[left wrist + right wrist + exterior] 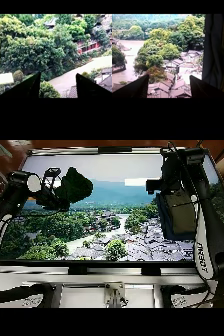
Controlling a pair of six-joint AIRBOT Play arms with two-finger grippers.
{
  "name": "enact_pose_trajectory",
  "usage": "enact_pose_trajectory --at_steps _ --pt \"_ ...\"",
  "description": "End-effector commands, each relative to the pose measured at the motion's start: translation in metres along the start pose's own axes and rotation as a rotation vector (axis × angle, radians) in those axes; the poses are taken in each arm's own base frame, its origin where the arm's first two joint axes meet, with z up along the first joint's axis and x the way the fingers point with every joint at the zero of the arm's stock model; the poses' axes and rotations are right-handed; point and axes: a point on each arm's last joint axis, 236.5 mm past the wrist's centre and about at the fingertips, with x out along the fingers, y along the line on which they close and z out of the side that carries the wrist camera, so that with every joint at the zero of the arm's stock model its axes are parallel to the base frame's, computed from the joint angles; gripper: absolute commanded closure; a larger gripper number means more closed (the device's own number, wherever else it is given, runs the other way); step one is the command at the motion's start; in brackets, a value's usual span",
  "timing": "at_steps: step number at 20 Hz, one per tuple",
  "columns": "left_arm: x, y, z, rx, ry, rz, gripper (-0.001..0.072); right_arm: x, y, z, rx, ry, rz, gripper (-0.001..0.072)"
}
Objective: Fold the shirts.
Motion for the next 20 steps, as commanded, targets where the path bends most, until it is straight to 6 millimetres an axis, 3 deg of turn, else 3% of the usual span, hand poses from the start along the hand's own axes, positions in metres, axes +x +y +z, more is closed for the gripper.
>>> enact_pose_trajectory --at_steps 1,5,7,8,9,10,13,15,17,20 --pt "0.000 -0.007 0.021 -0.005 -0.087 -0.027 0.0186 0.000 0.002 0.000 0.003 0.002 0.008 0.0097" --pt "0.002 -0.019 0.039 -0.041 -0.155 -0.084 0.0180 0.000 0.001 0.008 0.004 -0.034 0.004 0.0098" --pt "0.005 -0.015 0.076 -0.073 -0.297 -0.088 0.0103 0.000 0.002 0.009 -0.003 -0.037 0.005 0.0097" --pt "0.010 -0.005 0.096 -0.126 -0.354 -0.087 0.0102 0.000 0.001 0.009 -0.007 -0.036 0.005 0.0098" --pt "0.019 0.005 0.111 -0.152 -0.379 -0.081 0.0051 0.000 0.001 0.007 -0.007 -0.030 0.003 0.0098" --pt "0.032 0.015 0.123 -0.168 -0.384 -0.070 -0.0001 0.000 0.001 0.004 -0.007 -0.018 0.004 0.0098" --pt "0.085 0.053 0.150 -0.206 -0.362 -0.033 -0.0001 0.001 0.000 -0.002 -0.037 0.008 0.000 0.0097" --pt "0.125 0.073 0.157 -0.236 -0.333 -0.019 -0.0001 0.002 0.001 -0.003 -0.051 0.014 0.001 0.0098" --pt "0.157 0.080 0.160 -0.244 -0.312 -0.013 0.0000 0.002 0.003 -0.003 -0.051 0.017 0.009 0.0098" --pt "0.183 0.077 0.162 -0.241 -0.315 -0.014 0.0000 0.002 0.012 -0.013 -0.047 0.055 0.049 0.0098"
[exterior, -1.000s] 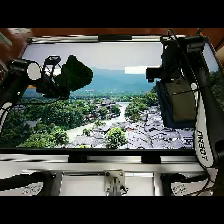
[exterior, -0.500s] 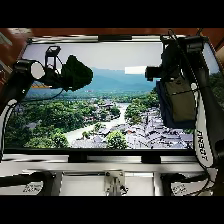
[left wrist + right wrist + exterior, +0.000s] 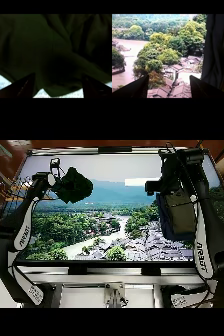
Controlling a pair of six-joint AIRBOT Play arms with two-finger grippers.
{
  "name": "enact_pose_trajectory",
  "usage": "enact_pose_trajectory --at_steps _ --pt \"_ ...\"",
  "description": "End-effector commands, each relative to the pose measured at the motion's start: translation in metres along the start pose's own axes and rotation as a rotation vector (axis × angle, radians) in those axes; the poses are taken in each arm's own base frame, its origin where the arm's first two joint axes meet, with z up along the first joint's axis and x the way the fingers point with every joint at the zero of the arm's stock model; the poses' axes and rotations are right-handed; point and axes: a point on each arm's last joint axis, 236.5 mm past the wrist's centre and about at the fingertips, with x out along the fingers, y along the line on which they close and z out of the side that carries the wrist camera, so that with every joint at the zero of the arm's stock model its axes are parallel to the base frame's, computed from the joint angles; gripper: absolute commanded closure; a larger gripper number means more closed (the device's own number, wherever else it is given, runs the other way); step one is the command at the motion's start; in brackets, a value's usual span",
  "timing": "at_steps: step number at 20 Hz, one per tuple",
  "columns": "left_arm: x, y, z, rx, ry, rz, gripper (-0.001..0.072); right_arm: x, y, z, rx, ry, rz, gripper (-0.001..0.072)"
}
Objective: Fold the shirts.
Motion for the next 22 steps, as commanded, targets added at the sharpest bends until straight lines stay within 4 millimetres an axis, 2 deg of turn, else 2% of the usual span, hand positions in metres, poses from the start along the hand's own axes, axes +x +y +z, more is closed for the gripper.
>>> enact_pose_trajectory --at_steps 1,4,5,6,7,8,9,10,12,14,15,16,17,18,19,20,21,22 --pt "0.036 0.006 -0.002 -0.007 -0.016 0.003 0.0001 0.000 0.011 -0.008 -0.003 0.033 0.045 0.0098" --pt "0.048 0.002 -0.012 -0.005 0.003 0.000 0.0017 0.000 0.013 -0.006 -0.002 0.025 0.055 0.0098" --pt "0.049 0.001 -0.016 -0.031 0.018 0.000 0.0169 0.000 0.013 -0.006 -0.002 0.026 0.054 0.0097" --pt "0.048 0.001 -0.016 -0.064 0.022 0.000 0.0389 0.000 0.013 -0.006 -0.003 0.027 0.054 0.0098" --pt "0.043 0.000 -0.012 -0.083 0.018 -0.001 0.0560 0.000 0.013 -0.006 -0.003 0.026 0.052 0.0097" --pt "0.032 -0.004 -0.003 -0.080 0.008 -0.011 0.0658 0.000 0.013 -0.006 -0.003 0.024 0.052 0.0097" --pt "0.012 -0.011 0.014 -0.082 -0.022 -0.027 0.0658 0.000 0.013 -0.005 -0.003 0.021 0.053 0.0098" --pt "-0.017 -0.026 0.038 -0.056 -0.080 -0.054 0.0659 -0.001 0.013 -0.004 -0.002 0.017 0.052 0.0098" --pt "-0.099 -0.073 0.084 0.080 -0.236 -0.115 0.0659 -0.011 0.013 -0.003 0.002 -0.003 0.057 0.0098" --pt "-0.211 -0.126 0.112 0.194 -0.410 -0.188 0.0659 -0.038 0.012 0.000 0.003 -0.060 0.060 0.0098" --pt "-0.267 -0.147 0.118 0.224 -0.492 -0.224 0.0659 -0.059 0.008 0.002 0.001 -0.109 0.050 0.0098" --pt "-0.326 -0.165 0.118 0.248 -0.569 -0.268 0.0659 -0.083 0.001 0.004 -0.002 -0.169 0.030 0.0098" --pt "-0.375 -0.176 0.113 0.266 -0.624 -0.304 0.0659 -0.114 -0.008 0.006 -0.003 -0.247 0.001 0.0098" --pt "-0.420 -0.184 0.101 0.279 -0.658 -0.342 0.0659 -0.144 -0.020 0.007 0.000 -0.327 -0.038 0.0097" --pt "-0.451 -0.188 0.087 0.296 -0.667 -0.370 0.0659 -0.179 -0.035 0.007 0.008 -0.419 -0.083 0.0098" --pt "-0.475 -0.191 0.069 0.303 -0.649 -0.399 0.0659 -0.210 -0.045 0.004 0.016 -0.500 -0.116 0.0098" --pt "-0.486 -0.193 0.052 0.293 -0.609 -0.422 0.0659 -0.242 -0.056 -0.002 0.027 -0.578 -0.144 0.0098" --pt "-0.489 -0.196 0.032 0.297 -0.551 -0.435 0.0659 -0.268 -0.063 -0.011 0.043 -0.636 -0.160 0.0098"
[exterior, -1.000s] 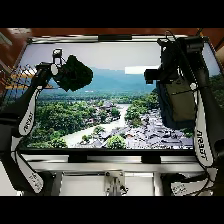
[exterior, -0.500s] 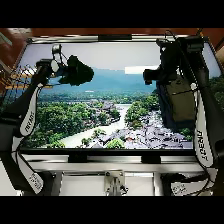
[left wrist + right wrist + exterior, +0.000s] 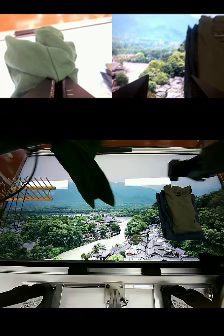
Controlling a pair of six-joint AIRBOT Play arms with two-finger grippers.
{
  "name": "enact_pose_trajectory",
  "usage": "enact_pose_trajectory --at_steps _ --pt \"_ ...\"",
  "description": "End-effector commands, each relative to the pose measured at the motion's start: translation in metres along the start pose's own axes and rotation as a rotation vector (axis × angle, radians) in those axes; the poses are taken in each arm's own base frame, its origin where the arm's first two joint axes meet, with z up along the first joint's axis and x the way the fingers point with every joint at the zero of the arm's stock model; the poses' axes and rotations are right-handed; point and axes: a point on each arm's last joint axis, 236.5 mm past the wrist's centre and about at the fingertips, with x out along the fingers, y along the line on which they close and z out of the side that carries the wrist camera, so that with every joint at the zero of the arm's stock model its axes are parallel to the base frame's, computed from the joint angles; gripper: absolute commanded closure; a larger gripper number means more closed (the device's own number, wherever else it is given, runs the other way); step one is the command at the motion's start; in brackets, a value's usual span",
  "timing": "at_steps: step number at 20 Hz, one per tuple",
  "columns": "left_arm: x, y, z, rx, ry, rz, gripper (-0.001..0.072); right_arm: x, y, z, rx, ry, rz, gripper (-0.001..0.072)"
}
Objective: Fold the shirts.
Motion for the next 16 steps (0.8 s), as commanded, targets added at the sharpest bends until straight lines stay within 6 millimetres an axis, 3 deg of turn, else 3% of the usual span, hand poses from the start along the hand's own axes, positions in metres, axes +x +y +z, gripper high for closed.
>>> enact_pose_trajectory --at_steps 1,3,5,8,10,12,13,16 --pt "-0.069 -0.044 -0.022 -0.012 0.113 -0.084 0.0659 -0.097 -0.043 0.020 0.035 -0.242 -0.105 0.0098" --pt "-0.064 -0.057 -0.093 -0.035 0.363 -0.092 0.0659 -0.128 -0.049 0.011 0.052 -0.274 -0.100 0.0098" --pt "-0.051 -0.069 -0.180 -0.021 0.616 -0.086 0.0659 -0.139 -0.051 -0.010 0.064 -0.223 -0.096 0.0098" --pt "-0.023 -0.075 -0.297 -0.069 0.817 -0.025 0.0659 -0.126 -0.033 -0.048 0.056 -0.055 -0.030 0.0098" --pt "-0.023 -0.068 -0.369 -0.130 0.934 0.042 0.0659 -0.104 -0.003 -0.074 0.034 0.067 0.079 0.0098" --pt "-0.034 -0.055 -0.417 -0.158 1.027 0.103 0.0659 -0.070 0.026 -0.109 0.019 0.212 0.180 0.0098" --pt "-0.039 -0.051 -0.430 -0.154 1.058 0.117 0.0659 -0.050 0.035 -0.129 0.018 0.282 0.206 0.0098" --pt "-0.043 -0.048 -0.436 -0.149 1.071 0.124 0.0659 0.019 0.047 -0.200 -0.024 0.461 0.234 0.0098"
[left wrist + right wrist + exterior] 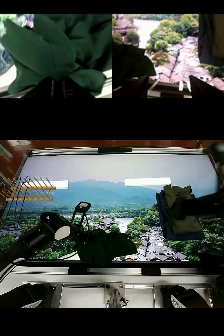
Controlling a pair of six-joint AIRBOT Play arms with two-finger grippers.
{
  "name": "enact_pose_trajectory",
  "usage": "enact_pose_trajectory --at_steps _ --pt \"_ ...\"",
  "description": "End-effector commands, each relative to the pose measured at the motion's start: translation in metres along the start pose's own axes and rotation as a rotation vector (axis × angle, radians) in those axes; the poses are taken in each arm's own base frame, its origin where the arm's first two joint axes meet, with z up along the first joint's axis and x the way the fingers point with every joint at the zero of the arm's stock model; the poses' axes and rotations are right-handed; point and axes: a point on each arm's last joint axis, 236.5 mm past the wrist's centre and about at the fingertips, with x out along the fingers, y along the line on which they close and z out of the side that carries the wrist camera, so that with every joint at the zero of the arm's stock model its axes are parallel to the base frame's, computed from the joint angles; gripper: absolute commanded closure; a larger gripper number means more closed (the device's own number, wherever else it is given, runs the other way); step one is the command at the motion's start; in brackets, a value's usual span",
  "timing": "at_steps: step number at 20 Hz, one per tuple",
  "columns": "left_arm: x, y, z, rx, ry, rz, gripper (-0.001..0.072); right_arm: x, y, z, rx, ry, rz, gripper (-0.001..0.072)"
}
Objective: Fold the shirts.
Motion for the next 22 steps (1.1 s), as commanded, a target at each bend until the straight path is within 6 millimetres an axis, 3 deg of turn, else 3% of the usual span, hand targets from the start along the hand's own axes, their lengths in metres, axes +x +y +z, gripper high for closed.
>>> enact_pose_trajectory --at_steps 1,3,5,7,11,14,22 --pt "0.014 0.011 -0.019 -0.027 0.033 0.028 0.0659 0.089 0.008 -0.064 -0.042 0.218 0.070 0.0098" --pt "0.000 0.015 -0.013 -0.015 -0.018 0.036 0.0659 0.127 0.000 -0.109 0.000 0.351 0.086 0.0098" --pt "-0.015 0.020 -0.007 -0.003 -0.073 0.042 0.0658 0.152 0.018 -0.141 0.110 0.464 0.242 0.0098" --pt "-0.026 0.020 -0.004 0.000 -0.110 0.036 0.0658 0.171 0.038 -0.148 0.251 0.496 0.389 0.0098" --pt "-0.029 0.027 0.000 0.012 -0.131 0.060 0.0658 0.201 0.045 -0.167 0.307 0.625 0.442 0.0096" --pt "-0.030 0.032 0.003 0.022 -0.145 0.086 0.0658 0.212 0.065 -0.167 0.350 0.675 0.546 0.0097" --pt "-0.032 0.028 0.015 0.028 -0.196 0.067 0.0658 0.249 0.050 -0.145 0.413 0.538 0.452 0.0097"
